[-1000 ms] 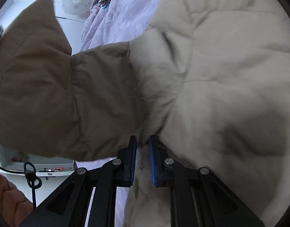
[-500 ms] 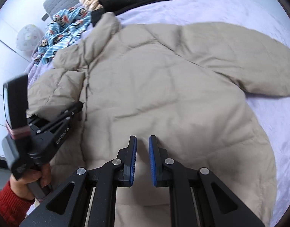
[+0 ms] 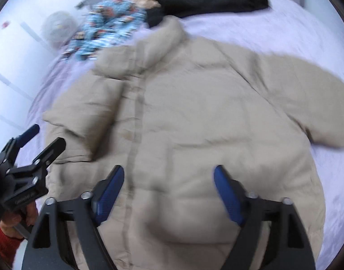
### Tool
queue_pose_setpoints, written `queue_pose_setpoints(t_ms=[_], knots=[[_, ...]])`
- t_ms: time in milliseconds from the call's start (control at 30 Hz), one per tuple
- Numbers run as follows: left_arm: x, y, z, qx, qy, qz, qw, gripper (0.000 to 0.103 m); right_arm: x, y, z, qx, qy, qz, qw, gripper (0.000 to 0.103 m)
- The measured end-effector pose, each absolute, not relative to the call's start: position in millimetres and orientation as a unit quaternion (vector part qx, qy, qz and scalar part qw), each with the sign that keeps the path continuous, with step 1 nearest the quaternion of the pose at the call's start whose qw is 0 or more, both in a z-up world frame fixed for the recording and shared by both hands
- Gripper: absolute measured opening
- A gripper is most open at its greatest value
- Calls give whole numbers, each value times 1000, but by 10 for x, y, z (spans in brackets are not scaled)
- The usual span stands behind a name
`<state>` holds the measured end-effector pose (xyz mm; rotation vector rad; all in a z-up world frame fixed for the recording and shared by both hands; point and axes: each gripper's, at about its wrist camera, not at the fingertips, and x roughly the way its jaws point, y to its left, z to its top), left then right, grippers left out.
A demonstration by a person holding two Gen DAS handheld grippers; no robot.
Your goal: Fold large clothes
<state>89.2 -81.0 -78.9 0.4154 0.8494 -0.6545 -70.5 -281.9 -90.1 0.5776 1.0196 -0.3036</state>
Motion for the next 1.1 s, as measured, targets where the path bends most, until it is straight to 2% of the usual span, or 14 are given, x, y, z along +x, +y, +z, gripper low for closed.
queue_pose_setpoints(t_ms=[167, 367, 467, 600, 667, 700, 733, 767, 833, 1000, 1100], knots=[[1540, -234, -1128, 147, 455, -194, 857, 103, -61, -2018, -725, 104, 478, -90, 868, 86], [1672, -130, -1576, 148, 485, -151, 849, 103, 700, -1395, -955, -68, 481, -89, 869, 85], [1690, -116, -1626, 144, 482, -149, 851, 103, 865, -1660, -918, -51, 466, -144, 871, 85], [1767, -99, -1646, 141, 485, -152, 850, 103, 660, -2489, -825, 108, 452, -218, 858, 83], [1785, -88, -1652, 131, 490, -160, 847, 103, 390, -2912, -945, 226, 448, -212, 839, 49], [1790, -99, -1647, 133, 491, -159, 846, 103, 281, -3058, -1050, 286, 446, -186, 828, 4], [1797, -118, -1629, 135, 493, -160, 844, 97, 168, -3193, -1203, 349, 448, -164, 806, 5], [1806, -133, -1582, 129, 495, -168, 843, 81, 92, -3253, -1318, 379, 454, -163, 790, 5], [1842, -155, -1440, 105, 503, -183, 838, 63, -77, -3345, -1531, 439, 446, -152, 765, 5], [1985, -307, -1119, 87, 463, -187, 862, 63, -223, -3355, -1598, 452, 430, -156, 766, 5], [2039, -504, -1377, 140, 468, -174, 855, 63, -205, -3313, -1596, 444, 436, -149, 768, 5]])
